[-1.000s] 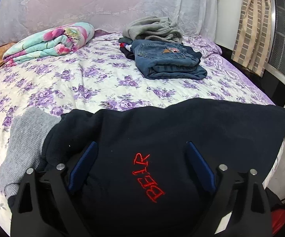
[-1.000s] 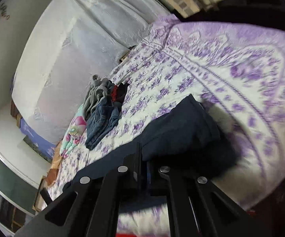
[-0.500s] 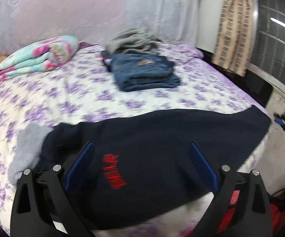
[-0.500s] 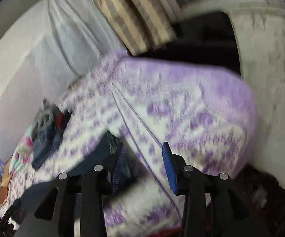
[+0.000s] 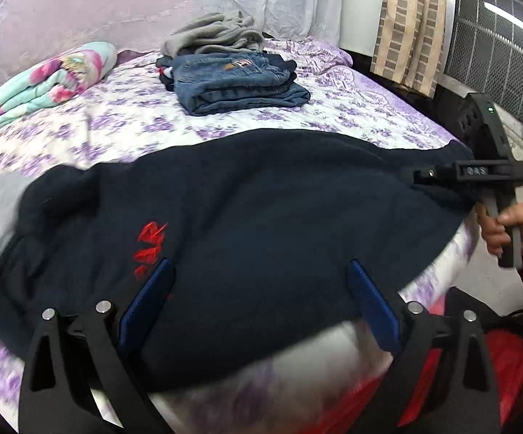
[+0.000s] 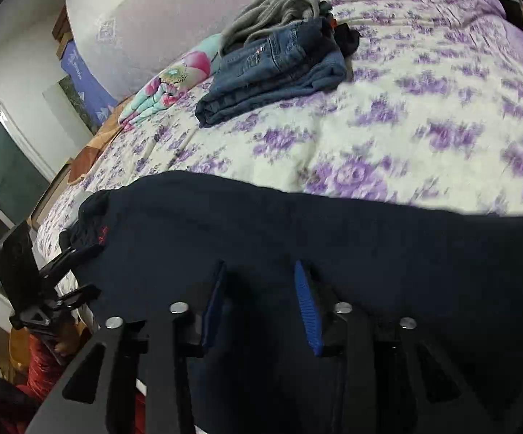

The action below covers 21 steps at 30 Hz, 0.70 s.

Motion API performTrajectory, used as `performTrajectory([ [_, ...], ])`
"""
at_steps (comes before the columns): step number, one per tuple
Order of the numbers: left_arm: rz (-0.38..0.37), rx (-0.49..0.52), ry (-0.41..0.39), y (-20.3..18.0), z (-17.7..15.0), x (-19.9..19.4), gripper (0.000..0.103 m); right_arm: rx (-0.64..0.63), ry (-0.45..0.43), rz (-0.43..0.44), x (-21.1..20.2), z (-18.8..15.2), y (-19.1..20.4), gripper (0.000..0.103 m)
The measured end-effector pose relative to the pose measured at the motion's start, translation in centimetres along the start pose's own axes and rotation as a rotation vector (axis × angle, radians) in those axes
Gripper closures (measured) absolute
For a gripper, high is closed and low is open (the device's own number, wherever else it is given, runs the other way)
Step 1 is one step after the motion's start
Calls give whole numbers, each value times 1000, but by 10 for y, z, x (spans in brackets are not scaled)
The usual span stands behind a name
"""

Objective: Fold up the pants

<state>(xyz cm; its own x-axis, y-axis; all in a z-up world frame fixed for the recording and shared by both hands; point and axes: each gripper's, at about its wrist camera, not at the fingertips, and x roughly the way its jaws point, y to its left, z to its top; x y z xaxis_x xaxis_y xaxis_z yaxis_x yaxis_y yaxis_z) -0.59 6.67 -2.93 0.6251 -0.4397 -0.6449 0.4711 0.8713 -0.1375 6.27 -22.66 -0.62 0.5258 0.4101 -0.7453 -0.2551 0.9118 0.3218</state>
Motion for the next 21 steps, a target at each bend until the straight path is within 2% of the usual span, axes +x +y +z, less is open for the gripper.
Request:
performTrajectory([
  [1,4,-15,-6,3,1,-8,9,1,-12,-9,-7,4,1,65],
  [3,-4,-37,-41,10,9,-23,9,-28,-94,-3,-27,20,8,64],
  [4,6,-49,-72,13,18,-29,9,-46,-111,-1,-28,33,14,64],
  [6,27,-59,-86,20,31,-27,7,-90,-136,20,-23,58,28,64],
  [9,107,-130,-67,42,36,-15,7,-157,-100,39,16,83,50,66],
  [11,110,-189,-52,61,26,-8,7,-169,-37,78,49,94,58,66],
  [12,108,-173,-68,63,20,-7,7,-176,-8,95,59,95,60,66],
  [14,159,-85,-96,51,13,-4,7,-209,55,131,78,90,70,66],
  [17,264,3,-94,40,9,12,5,-291,80,181,72,67,88,66],
  [18,272,17,-99,38,10,15,5,-327,80,186,67,59,95,64],
  [21,229,-9,-108,45,12,11,5,-417,128,214,60,34,111,61],
])
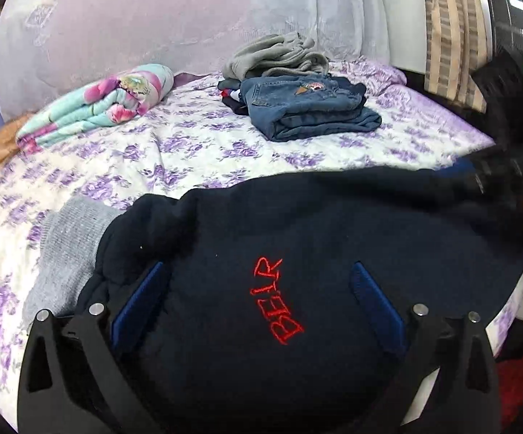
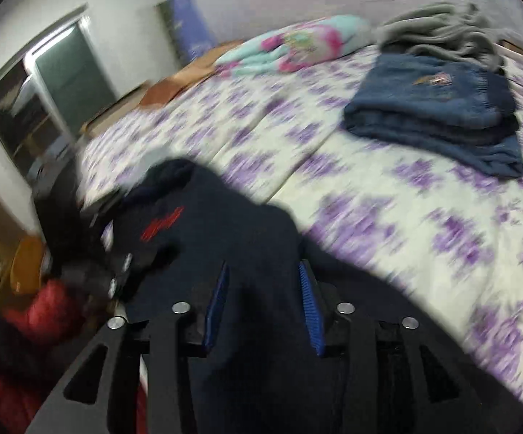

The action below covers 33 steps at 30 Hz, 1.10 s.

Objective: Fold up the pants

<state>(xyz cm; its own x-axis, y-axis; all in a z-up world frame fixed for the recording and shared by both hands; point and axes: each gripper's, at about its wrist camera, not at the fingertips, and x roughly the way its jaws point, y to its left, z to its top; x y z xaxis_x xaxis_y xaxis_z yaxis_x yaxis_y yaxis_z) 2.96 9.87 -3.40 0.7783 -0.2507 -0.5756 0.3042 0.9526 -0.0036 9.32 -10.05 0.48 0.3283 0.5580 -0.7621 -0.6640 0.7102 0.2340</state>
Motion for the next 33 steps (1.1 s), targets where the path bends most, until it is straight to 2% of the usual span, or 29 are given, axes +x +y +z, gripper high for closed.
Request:
performTrajectory([
  [4,-7,9,-15,-1,-3,-2,5,-10,20,11,4,-13,3,58],
  [6,-7,9,-16,-2,-3,-3,5,12,28,39,6,-11,3,50],
  [9,-8,9,-18,-1,-3,-3,5,64,40,104,8,-4,-1,38],
  [13,-11,9,-21,-1,-3,-4,5,202,78,178,15,11,-25,37],
  [14,-11,8,-21,-1,-3,-4,5,288,118,223,21,15,-37,37],
  [16,-12,7,-24,-1,-3,-4,5,361,167,271,29,20,-46,33],
  [17,-14,6,-27,-1,-3,-5,5,393,201,307,36,26,-48,28],
  [20,-18,0,-34,-2,-4,-7,5,461,233,435,55,42,-48,24],
  [22,-17,0,-34,-2,-4,-7,5,515,212,486,70,51,-53,24],
  [25,-18,1,-33,-1,-4,-7,5,603,98,521,70,55,-68,29],
  [27,-24,4,-33,-1,-4,-7,5,649,44,547,65,47,-79,48],
  [30,-34,6,-30,0,-4,-7,5,611,31,525,60,36,-82,65],
  [33,-65,-34,-19,8,0,-13,5,585,29,500,50,30,-83,65],
])
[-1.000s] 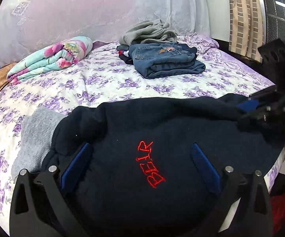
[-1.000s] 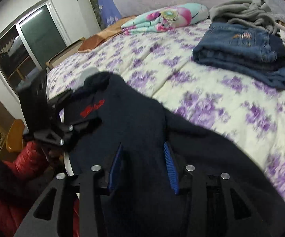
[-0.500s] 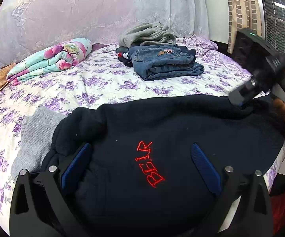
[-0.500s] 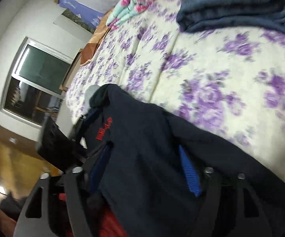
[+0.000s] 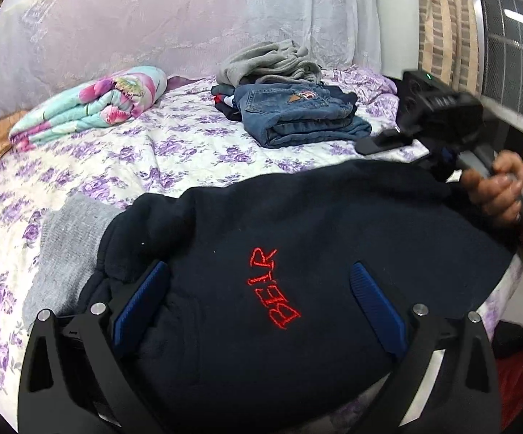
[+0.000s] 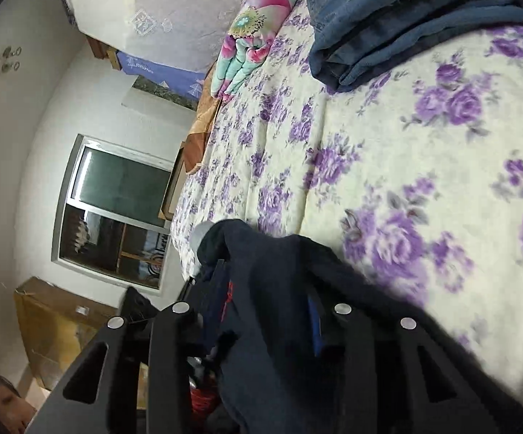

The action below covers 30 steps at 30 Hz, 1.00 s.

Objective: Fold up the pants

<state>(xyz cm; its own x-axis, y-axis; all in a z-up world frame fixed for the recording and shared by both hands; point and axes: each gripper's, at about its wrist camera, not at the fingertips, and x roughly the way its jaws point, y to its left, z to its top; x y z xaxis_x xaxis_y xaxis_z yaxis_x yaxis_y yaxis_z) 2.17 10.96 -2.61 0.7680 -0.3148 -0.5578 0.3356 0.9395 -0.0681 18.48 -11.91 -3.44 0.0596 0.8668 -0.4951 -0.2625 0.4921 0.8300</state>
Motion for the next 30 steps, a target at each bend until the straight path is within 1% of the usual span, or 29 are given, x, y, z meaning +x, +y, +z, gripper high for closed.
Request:
performTrajectory([
  [2,-28,-28,3,6,5,-8,5,-33,-7,-37,-6,-2,5,64],
  [3,-12,-37,-2,10,9,-13,5,-57,-13,-63,-7,-3,8,65],
  [4,38,-49,-3,17,13,-18,5,-108,-31,-150,-11,-6,12,66],
  [6,61,-85,28,38,14,-22,5,-209,-69,-300,-15,-9,18,76],
  [7,139,-96,36,48,13,-21,5,-274,-85,-402,-13,-12,22,76],
  [8,282,-110,67,63,9,-16,5,-350,-94,-527,-8,-13,25,76],
  [9,327,-189,131,88,2,-8,4,-367,-89,-541,-5,-13,25,75],
  [10,206,-307,140,106,-2,-11,5,-357,-95,-541,-5,-11,24,75],
  [11,148,-416,88,120,-5,-23,5,-366,-118,-564,-9,-10,27,75],
  [12,130,-461,57,125,-4,-34,5,-392,-157,-609,-12,-12,32,75],
  [13,154,-467,26,124,0,-45,5,-429,-209,-669,-19,-14,39,72],
  [14,193,-451,-4,120,5,-56,5,-477,-274,-710,-29,-21,49,71],
  [15,213,-431,-26,115,10,-62,6,-497,-315,-711,-37,-24,57,68],
  [16,201,-410,-41,107,17,-67,6,-504,-339,-694,-44,-29,64,65],
  [17,173,-392,-47,99,23,-70,6,-513,-337,-658,-50,-36,70,61],
  [19,112,-330,-38,77,36,-64,6,-541,-291,-622,-45,-51,77,61],
  [21,59,-261,3,51,40,-48,6,-546,-237,-603,-34,-62,76,61],
  [22,52,-238,23,43,38,-41,6,-547,-212,-599,-29,-67,74,61],
  [23,59,-215,44,36,35,-31,5,-554,-191,-603,-20,-73,73,58],
  [24,98,-190,71,30,29,-21,5,-559,-170,-623,-13,-77,68,52],
  [25,181,-152,114,27,21,-3,5,-552,-140,-658,-6,-80,59,52],
  [26,232,-104,130,26,14,9,5,-547,-117,-664,0,-83,51,51],
  [28,284,-31,105,18,6,9,5,-532,-129,-637,-5,-82,48,52],
  [30,312,-36,117,14,10,4,5,-513,-164,-644,-18,-83,54,50],
])
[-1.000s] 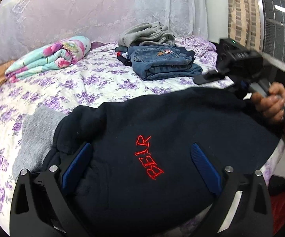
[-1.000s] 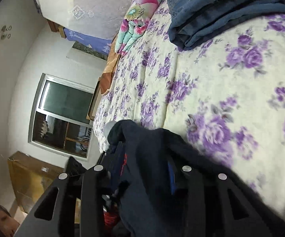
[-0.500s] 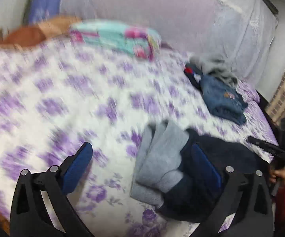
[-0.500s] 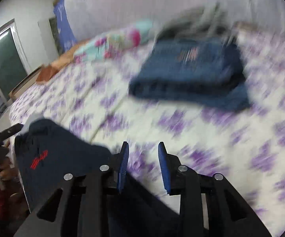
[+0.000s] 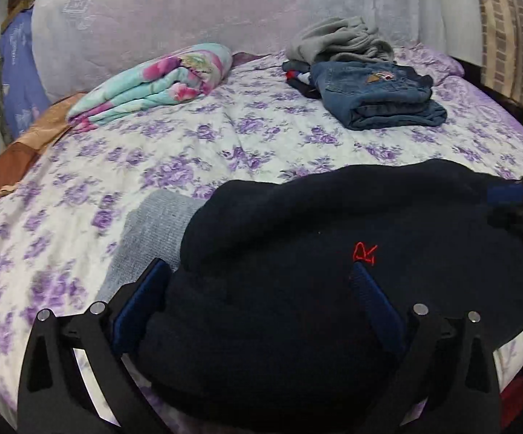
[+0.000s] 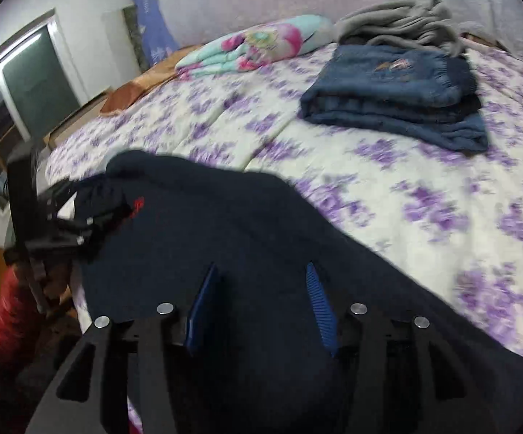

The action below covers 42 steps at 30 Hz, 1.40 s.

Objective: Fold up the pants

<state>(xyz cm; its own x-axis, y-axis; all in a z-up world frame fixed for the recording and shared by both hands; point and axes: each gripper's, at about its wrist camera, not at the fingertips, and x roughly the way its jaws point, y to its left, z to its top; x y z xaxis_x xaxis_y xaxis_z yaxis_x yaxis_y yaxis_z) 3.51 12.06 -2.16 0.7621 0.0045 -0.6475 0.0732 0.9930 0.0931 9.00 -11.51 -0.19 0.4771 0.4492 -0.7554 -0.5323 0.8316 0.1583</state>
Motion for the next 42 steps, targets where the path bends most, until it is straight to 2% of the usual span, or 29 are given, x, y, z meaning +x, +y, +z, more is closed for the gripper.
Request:
performTrajectory([
  [3,-65,-58,-44,2,11,-28,5,31,-83,-10,-34,-6,-8,41],
  [4,-115,-63,-71,-3,17,-39,5,49,-103,-17,-43,-10,-12,40],
  [6,-201,-28,-94,-17,28,-46,5,104,-128,-45,-55,-22,-24,38],
  [8,-275,13,-76,-44,35,-37,5,155,-117,-78,-57,-34,-37,36],
  [9,-286,29,-34,-57,34,-22,5,175,-93,-97,-53,-42,-46,36],
  [10,-262,43,16,-68,31,-5,5,186,-82,-101,-52,-46,-52,36],
  [11,-216,56,80,-77,26,19,4,209,-89,-86,-51,-52,-60,38],
  [12,-211,44,123,-78,22,36,4,225,-110,-74,-56,-56,-63,38],
  [14,-241,-18,93,-65,29,26,4,261,-174,-111,-80,-65,-68,37],
  [17,-241,-144,111,-39,33,27,5,315,-261,-165,-123,-84,-80,36],
  [19,-304,-203,93,-37,36,18,5,377,-315,-229,-158,-105,-94,36],
  [20,-356,-208,72,-42,39,11,5,426,-358,-288,-183,-119,-102,36],
  [22,-408,-154,27,-65,48,-1,5,499,-434,-381,-222,-139,-117,36],
  [24,-408,-57,-10,-98,52,-9,5,570,-507,-470,-258,-158,-129,30],
  [26,-362,73,-32,-142,51,-5,5,622,-501,-532,-272,-174,-141,29],
  [27,-315,123,-17,-162,48,4,5,644,-494,-541,-273,-179,-146,29],
  [28,-279,146,9,-172,43,13,5,684,-481,-533,-270,-187,-155,29],
  [29,-238,165,79,-179,41,27,4,716,-471,-512,-266,-194,-162,29],
  [32,-272,67,80,-157,46,28,4,823,-463,-392,-252,-216,-182,29],
  [33,-289,22,112,-148,46,34,4,849,-470,-360,-248,-222,-187,28],
  [34,-338,-29,141,-139,47,39,4,868,-481,-327,-243,-226,-191,27],
  [36,-361,-61,126,-132,48,37,5,868,-516,-294,-239,-232,-193,28],
  [37,-346,-61,125,-133,48,35,5,854,-527,-284,-238,-232,-192,29],
  [38,-322,-59,117,-135,48,31,5,844,-535,-270,-235,-232,-192,39],
  [39,-316,-58,98,-140,49,22,5,839,-539,-253,-232,-232,-192,57],
  [41,-397,-45,77,-157,50,5,5,852,-555,-217,-226,-235,-194,75],
  [42,-427,-13,58,-171,54,-6,5,863,-574,-195,-224,-237,-194,77],
])
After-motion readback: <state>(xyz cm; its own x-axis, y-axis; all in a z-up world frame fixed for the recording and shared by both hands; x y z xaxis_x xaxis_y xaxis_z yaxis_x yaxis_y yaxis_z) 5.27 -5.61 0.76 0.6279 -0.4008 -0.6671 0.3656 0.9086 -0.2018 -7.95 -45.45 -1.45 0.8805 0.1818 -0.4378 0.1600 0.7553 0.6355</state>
